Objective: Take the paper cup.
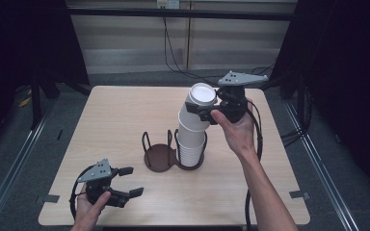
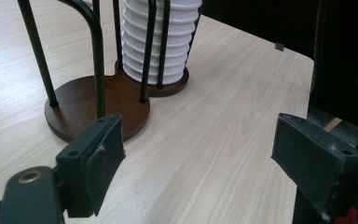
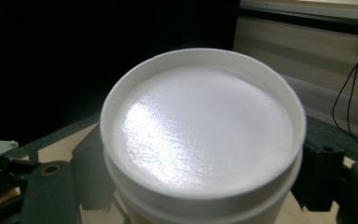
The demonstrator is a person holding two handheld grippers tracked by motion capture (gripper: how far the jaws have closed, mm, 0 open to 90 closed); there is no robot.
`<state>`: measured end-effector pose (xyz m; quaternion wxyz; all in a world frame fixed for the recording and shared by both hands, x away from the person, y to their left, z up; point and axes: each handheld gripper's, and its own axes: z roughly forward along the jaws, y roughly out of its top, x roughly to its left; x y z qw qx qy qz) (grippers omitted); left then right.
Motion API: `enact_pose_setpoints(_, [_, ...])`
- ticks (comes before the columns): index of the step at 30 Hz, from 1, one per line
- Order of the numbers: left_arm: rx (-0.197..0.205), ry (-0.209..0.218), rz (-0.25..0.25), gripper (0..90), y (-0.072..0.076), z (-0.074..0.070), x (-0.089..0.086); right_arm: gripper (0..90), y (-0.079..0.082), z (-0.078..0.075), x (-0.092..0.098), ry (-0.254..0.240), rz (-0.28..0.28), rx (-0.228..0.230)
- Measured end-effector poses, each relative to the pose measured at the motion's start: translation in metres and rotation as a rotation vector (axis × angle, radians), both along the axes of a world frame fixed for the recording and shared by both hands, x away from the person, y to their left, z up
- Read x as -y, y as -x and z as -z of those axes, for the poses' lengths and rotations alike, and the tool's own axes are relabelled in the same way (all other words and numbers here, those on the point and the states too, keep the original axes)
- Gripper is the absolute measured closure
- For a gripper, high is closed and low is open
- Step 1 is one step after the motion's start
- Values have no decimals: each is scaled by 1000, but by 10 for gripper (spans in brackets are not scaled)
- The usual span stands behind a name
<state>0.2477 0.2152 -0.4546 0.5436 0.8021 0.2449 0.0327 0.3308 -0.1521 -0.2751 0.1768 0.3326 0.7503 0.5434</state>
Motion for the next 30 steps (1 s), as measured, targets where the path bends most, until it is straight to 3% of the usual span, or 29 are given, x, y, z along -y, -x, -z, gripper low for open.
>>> enact_pose_setpoints(14, [2, 2, -1, 164, 0, 0, 0, 231, 7, -10, 4, -49, 1, 42])
enact_pose_setpoints(23, [5, 2, -6, 164, 0, 0, -1, 230, 16, -13, 15, -107, -1, 68])
enact_pose_setpoints(30, [13, 9, -19, 163, -1, -1, -2, 230, 25, -15, 22, -117, -7, 72])
